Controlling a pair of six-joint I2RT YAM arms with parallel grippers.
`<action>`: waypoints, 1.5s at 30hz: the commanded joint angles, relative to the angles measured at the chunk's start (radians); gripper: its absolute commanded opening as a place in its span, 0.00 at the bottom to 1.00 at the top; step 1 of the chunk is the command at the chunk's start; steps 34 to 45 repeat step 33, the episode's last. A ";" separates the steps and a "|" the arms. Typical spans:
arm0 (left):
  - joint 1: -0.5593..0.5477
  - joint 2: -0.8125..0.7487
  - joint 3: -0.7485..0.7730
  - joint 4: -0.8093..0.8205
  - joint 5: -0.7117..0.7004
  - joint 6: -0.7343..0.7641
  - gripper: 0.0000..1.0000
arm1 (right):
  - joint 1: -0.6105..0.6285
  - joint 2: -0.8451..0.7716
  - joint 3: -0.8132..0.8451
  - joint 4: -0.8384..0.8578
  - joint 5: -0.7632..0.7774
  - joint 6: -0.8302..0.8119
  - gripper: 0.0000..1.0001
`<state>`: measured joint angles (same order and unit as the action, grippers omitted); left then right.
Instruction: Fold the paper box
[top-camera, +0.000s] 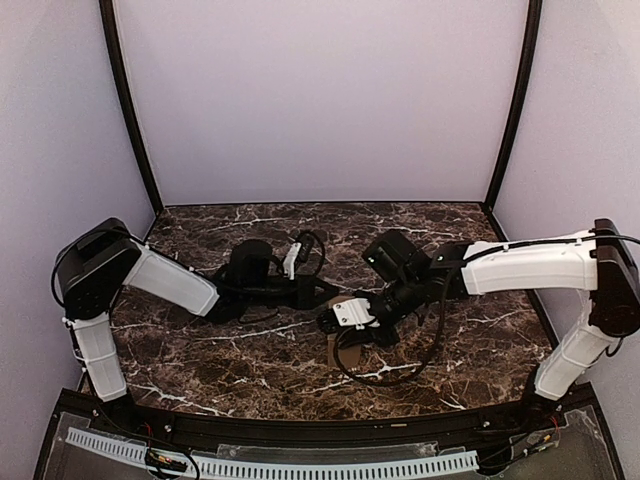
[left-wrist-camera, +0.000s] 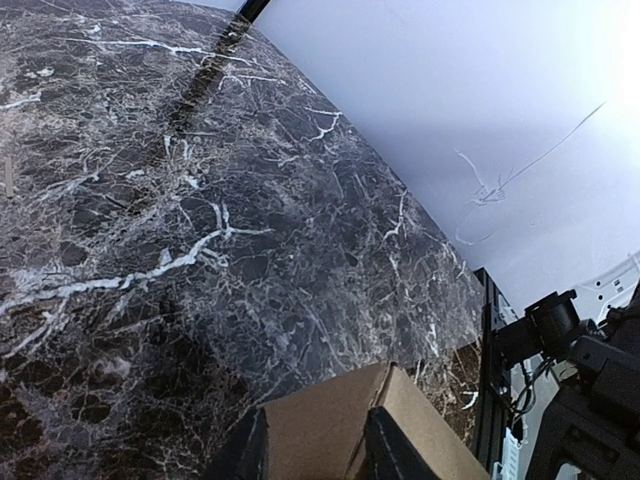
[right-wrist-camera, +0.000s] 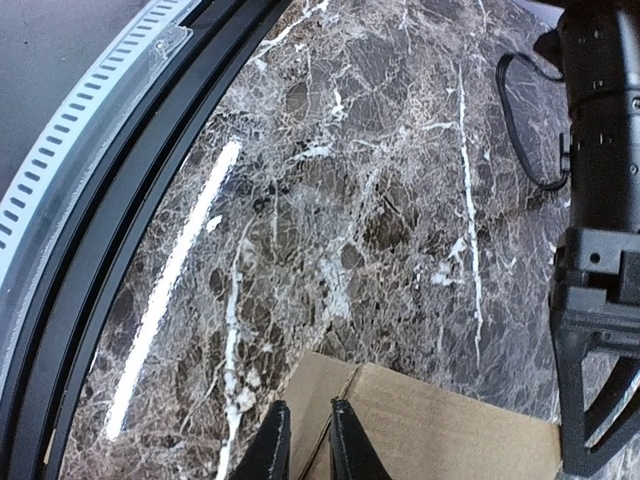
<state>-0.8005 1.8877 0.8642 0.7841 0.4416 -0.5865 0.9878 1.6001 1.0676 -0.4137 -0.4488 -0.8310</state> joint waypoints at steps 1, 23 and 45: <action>-0.005 -0.074 0.048 -0.333 -0.034 0.115 0.37 | -0.069 -0.071 0.027 -0.178 0.045 0.017 0.16; 0.113 -0.489 0.359 -1.101 -0.836 0.545 0.92 | -0.749 -0.431 -0.099 0.258 0.128 0.552 0.99; 0.139 -0.619 0.085 -0.881 -1.081 0.633 0.99 | -0.899 -0.491 -0.243 0.482 0.169 0.745 0.99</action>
